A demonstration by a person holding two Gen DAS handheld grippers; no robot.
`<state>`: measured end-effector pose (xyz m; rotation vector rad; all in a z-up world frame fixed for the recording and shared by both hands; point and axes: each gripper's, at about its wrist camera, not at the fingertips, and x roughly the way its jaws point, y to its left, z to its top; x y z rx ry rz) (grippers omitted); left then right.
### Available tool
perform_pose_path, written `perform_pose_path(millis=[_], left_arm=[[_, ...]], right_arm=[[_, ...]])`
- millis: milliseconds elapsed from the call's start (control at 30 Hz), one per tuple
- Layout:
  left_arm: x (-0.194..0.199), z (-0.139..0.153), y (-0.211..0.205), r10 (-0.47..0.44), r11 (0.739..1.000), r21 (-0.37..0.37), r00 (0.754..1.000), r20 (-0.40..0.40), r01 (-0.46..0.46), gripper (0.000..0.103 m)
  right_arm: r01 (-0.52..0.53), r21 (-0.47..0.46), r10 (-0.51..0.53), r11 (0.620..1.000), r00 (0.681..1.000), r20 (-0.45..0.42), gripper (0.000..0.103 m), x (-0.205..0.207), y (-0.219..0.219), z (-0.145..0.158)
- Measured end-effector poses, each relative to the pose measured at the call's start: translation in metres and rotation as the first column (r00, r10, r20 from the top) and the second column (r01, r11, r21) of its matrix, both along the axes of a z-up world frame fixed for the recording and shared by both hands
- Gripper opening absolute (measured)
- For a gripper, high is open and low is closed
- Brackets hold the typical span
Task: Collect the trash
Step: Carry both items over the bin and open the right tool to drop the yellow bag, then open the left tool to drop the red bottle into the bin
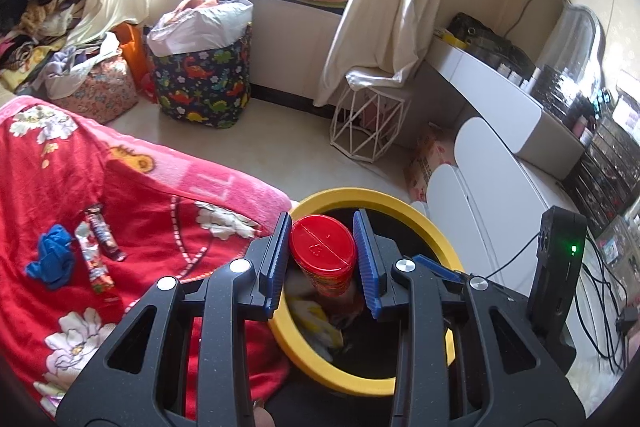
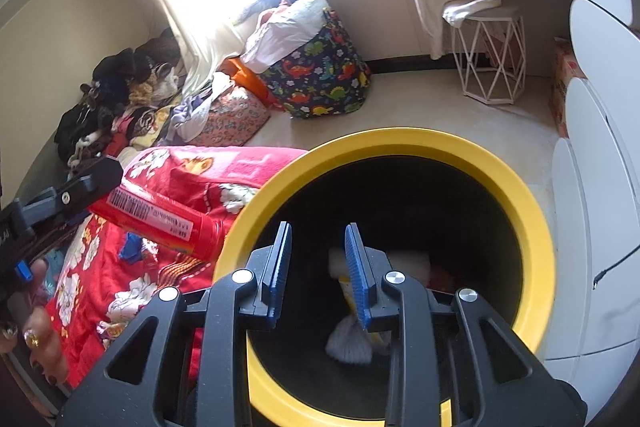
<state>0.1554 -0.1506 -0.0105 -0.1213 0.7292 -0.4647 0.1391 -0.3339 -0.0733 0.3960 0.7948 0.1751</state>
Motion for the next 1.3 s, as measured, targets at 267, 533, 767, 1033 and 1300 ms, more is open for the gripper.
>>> perform_pose_path(millis=[267,533,767,1033,1300], left_arm=[[0.003,-0.014,-0.033,-0.069,0.997,0.019,0.997,-0.028,0.07,0.025],[0.009,-0.027,-0.056,-0.113,0.993,0.025,0.991,-0.071,0.115,0.025],[0.01,-0.031,-0.059,-0.109,0.993,0.039,0.991,-0.079,0.112,0.054],[0.007,-0.024,-0.044,-0.054,0.997,0.057,0.998,-0.042,0.056,0.088],[-0.005,-0.011,-0.025,0.012,0.996,0.09,1.0,0.023,-0.014,0.092]], right_arm=[[0.069,0.008,-0.069,0.998,0.997,-0.021,0.027,-0.002,-0.025,-0.008],[0.148,0.011,-0.147,0.989,0.988,-0.038,0.027,-0.005,-0.049,-0.014],[0.192,0.014,-0.192,0.981,0.981,-0.031,0.042,-0.008,-0.064,-0.014],[0.175,-0.008,-0.175,0.985,0.985,-0.005,0.053,-0.008,-0.053,-0.006],[0.139,-0.024,-0.139,0.99,0.99,0.026,0.063,-0.008,-0.036,0.005]])
